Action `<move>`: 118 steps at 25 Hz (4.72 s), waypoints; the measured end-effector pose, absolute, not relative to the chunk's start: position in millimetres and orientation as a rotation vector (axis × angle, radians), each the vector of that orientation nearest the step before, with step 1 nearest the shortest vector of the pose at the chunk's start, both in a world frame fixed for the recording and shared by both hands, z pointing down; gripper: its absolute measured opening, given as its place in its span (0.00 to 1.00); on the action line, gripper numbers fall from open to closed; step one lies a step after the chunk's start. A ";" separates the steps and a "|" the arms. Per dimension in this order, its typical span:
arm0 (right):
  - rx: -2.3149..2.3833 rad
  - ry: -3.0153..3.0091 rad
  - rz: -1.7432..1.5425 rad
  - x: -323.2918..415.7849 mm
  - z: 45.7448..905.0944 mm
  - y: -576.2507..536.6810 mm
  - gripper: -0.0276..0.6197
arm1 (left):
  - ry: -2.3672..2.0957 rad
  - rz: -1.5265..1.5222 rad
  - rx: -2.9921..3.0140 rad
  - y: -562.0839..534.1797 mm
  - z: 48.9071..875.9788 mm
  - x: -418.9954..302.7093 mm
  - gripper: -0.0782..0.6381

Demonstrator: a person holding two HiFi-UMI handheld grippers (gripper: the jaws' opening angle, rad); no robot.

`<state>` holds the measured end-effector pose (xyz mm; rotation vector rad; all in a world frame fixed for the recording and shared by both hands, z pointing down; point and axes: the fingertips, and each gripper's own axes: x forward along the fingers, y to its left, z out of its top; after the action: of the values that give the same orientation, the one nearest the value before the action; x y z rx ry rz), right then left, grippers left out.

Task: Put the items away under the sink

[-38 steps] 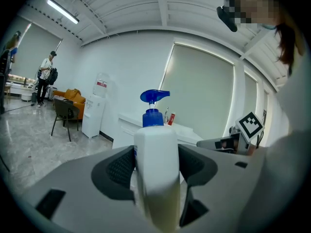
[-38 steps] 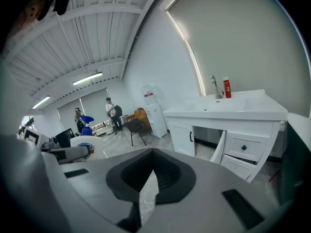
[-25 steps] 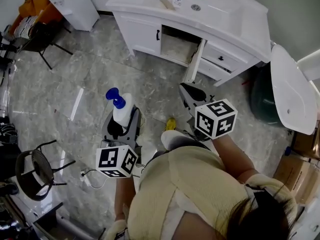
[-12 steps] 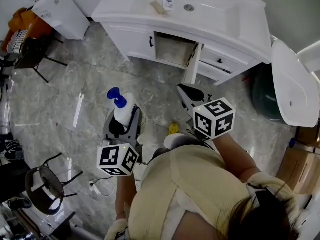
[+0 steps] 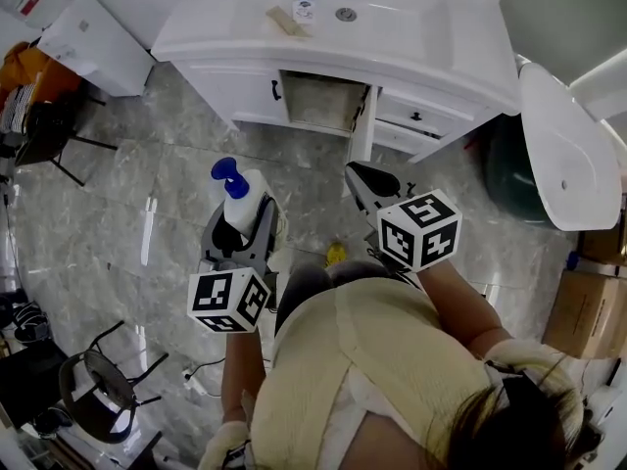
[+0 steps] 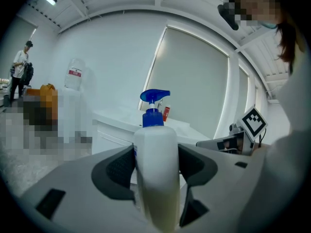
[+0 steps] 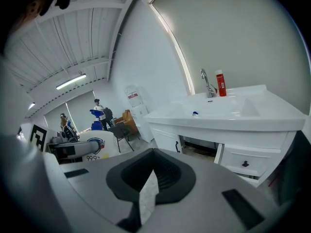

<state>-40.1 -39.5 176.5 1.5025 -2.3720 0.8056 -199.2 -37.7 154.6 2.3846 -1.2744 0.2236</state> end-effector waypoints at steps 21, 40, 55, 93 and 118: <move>1.811 -2.146 0.916 -37.2 192.7 -80.7 0.08 | -0.911 0.427 2.541 -130.6 183.0 -185.6 0.52; 2.005 -1.902 1.026 -41.5 228.3 -112.2 0.08 | -0.585 0.597 2.588 -186.4 230.5 -178.0 0.52; 2.068 -1.716 1.171 -53.0 287.7 -118.7 0.08 | -0.321 0.765 2.586 -203.1 299.8 -150.1 0.52; 1.926 -1.685 1.281 -35.3 487.9 -158.2 0.08 | -0.405 0.900 2.511 -233.2 512.9 -86.4 0.52; 1.950 -1.590 1.345 -27.4 582.1 -159.0 0.08 | -0.356 0.994 2.519 -251.1 608.0 -64.1 0.52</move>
<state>-27.4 -159.0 582.1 1.9498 -1.5898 1.3449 -64.1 -251.1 608.0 2.5185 -0.3562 0.9944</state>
